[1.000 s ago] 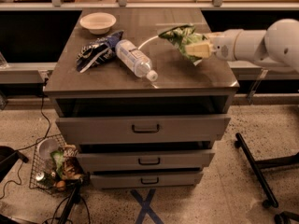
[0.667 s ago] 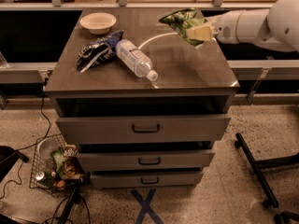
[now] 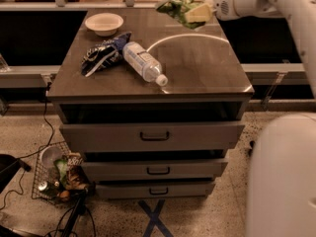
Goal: Move green jalapeno chip bag near paper bowl
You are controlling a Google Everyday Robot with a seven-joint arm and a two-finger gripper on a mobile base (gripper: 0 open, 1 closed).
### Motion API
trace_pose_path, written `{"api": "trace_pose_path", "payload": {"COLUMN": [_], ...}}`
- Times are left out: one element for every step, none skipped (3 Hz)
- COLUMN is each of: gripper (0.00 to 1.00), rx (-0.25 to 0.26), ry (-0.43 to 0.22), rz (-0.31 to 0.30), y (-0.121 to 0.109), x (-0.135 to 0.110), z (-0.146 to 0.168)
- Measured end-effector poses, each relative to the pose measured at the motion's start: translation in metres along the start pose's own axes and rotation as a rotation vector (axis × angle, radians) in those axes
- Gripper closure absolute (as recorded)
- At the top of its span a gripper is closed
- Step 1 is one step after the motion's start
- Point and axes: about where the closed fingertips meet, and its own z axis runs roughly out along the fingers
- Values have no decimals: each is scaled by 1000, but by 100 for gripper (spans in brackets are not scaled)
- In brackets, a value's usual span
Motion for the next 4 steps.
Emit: {"api": "trace_pose_path", "payload": {"gripper": [100, 100, 100, 100], "rx": [2, 14, 20, 58], "ry": [1, -59, -91, -83], "rz": [0, 32, 63, 85], "y": [-2, -1, 1, -3], "x": [-26, -52, -60, -55], "z": [35, 72, 96, 119]}}
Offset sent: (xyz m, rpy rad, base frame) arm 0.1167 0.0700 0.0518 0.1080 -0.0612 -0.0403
